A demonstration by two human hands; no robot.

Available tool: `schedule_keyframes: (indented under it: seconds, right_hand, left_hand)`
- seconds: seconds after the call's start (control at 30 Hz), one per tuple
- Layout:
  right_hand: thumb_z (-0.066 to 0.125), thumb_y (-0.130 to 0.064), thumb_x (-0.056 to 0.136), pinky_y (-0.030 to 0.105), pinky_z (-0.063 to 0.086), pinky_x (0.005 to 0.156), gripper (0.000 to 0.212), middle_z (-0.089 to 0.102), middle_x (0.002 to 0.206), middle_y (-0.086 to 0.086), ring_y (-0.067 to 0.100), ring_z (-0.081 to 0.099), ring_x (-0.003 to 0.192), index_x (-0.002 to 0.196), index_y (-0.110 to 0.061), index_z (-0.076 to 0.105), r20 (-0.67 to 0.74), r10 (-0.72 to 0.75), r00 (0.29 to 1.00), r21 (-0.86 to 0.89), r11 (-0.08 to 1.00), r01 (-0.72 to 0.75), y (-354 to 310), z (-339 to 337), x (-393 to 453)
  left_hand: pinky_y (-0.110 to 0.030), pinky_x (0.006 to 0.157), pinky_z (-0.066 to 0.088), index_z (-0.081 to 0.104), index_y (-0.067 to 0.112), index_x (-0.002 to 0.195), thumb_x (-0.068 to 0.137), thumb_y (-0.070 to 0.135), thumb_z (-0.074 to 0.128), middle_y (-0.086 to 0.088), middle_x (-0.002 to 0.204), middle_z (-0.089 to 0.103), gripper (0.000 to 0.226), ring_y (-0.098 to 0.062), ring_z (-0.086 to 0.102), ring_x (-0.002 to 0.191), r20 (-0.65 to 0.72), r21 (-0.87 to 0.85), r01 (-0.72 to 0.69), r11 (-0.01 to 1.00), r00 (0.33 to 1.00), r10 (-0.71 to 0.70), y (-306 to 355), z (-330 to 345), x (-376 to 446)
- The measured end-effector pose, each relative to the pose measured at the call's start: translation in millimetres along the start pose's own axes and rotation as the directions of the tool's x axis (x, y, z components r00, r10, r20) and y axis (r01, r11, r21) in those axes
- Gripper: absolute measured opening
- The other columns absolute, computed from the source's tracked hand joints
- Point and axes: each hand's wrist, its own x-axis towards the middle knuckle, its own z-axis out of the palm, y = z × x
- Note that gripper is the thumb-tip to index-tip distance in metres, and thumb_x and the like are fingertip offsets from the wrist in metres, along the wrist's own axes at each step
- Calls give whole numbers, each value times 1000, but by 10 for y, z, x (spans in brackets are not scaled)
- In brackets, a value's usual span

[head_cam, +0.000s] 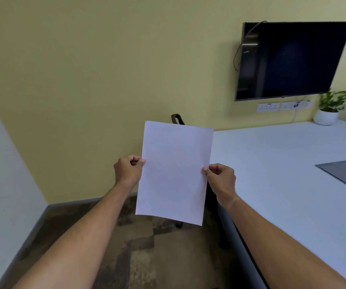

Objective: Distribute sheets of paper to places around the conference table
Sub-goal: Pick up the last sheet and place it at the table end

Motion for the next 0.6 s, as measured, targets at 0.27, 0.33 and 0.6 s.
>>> schedule_keyframes:
  seconds: [0.27,0.33,0.6]
  right_hand:
    - [75,-18,83,28,58,75,8,74,79,-1,16,72,80,76,-17,72,-186,61,981,11,998,-60,178,219,692]
    - [75,-17,83,28,58,75,8,74,78,-1,17,72,79,76,-16,72,-257,73,964,7,997,-74,277,252,971]
    - [74,-15,84,28,56,72,6,74,81,4,17,68,74,80,-12,73,-359,91,929,10,996,-93,621,247,2043]
  left_hand:
    - [-21,69,43,67,16,76,87,14,71,8,68,62,11,-9,57,65,205,-26,-78,997,975,82,-16,743,974]
    - [-20,67,42,67,15,77,88,12,69,8,69,61,11,-9,56,64,257,-41,-88,995,962,95,-41,1099,1266]
    - [-19,64,42,68,16,78,89,12,67,6,71,64,11,-9,58,65,351,-78,-127,989,925,147,-41,2284,2127]
